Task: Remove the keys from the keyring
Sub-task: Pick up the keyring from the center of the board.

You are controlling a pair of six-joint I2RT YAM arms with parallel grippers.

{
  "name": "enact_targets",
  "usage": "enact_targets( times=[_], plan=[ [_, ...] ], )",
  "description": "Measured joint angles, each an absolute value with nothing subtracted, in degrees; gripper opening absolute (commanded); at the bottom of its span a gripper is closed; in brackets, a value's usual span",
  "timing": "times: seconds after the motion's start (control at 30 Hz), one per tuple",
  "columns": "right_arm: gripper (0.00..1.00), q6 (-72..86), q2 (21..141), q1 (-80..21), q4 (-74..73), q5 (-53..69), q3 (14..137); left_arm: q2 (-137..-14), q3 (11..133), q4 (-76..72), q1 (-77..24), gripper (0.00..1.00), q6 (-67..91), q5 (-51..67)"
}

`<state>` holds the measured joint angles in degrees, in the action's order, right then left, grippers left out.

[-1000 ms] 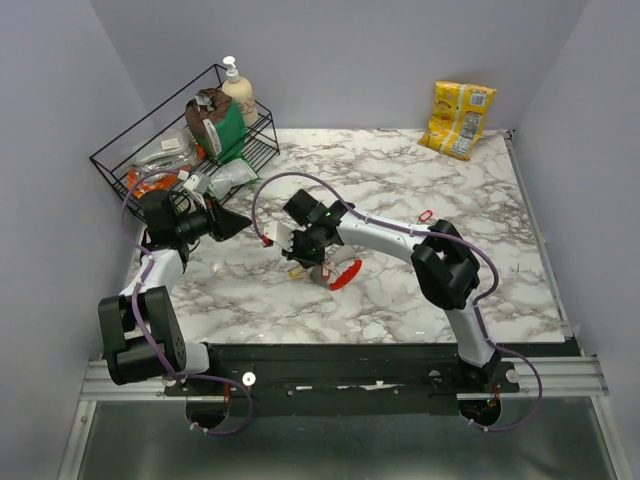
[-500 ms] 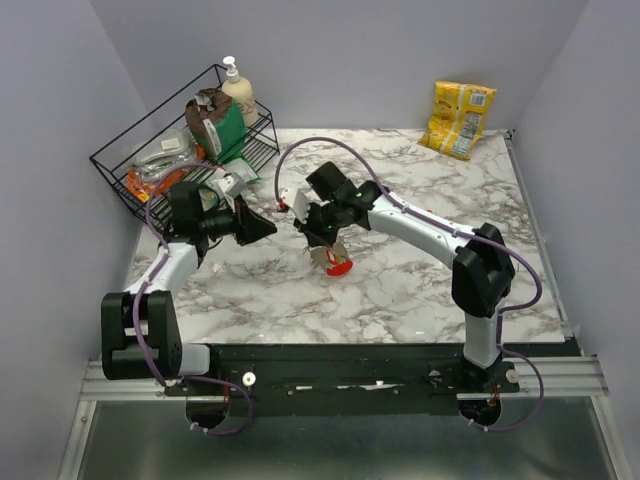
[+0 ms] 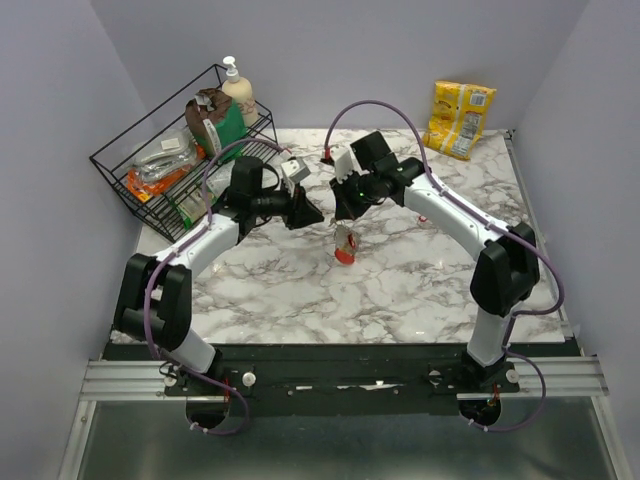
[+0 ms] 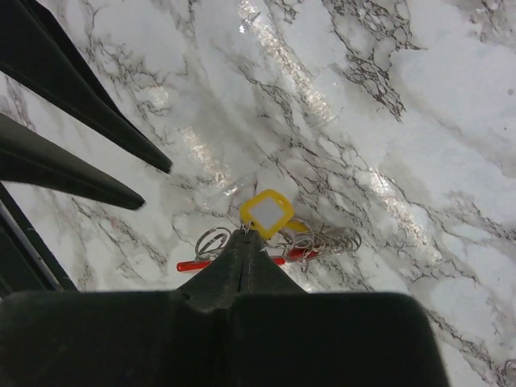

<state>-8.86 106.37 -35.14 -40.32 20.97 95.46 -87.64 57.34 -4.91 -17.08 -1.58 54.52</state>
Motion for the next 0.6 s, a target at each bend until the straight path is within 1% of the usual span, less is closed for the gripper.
enact_targets(
  times=[0.3,0.6],
  plan=[
    [0.01,-4.01,102.67,-35.00,-40.34,17.58,93.91,-93.67,64.20,-3.64,-24.14,0.33,1.72,48.69],
    [0.01,-1.37,102.41,-32.73,-40.34,14.59,93.23,-93.91,64.34,-3.62,-27.92,0.33,2.17,45.87]
  ],
)
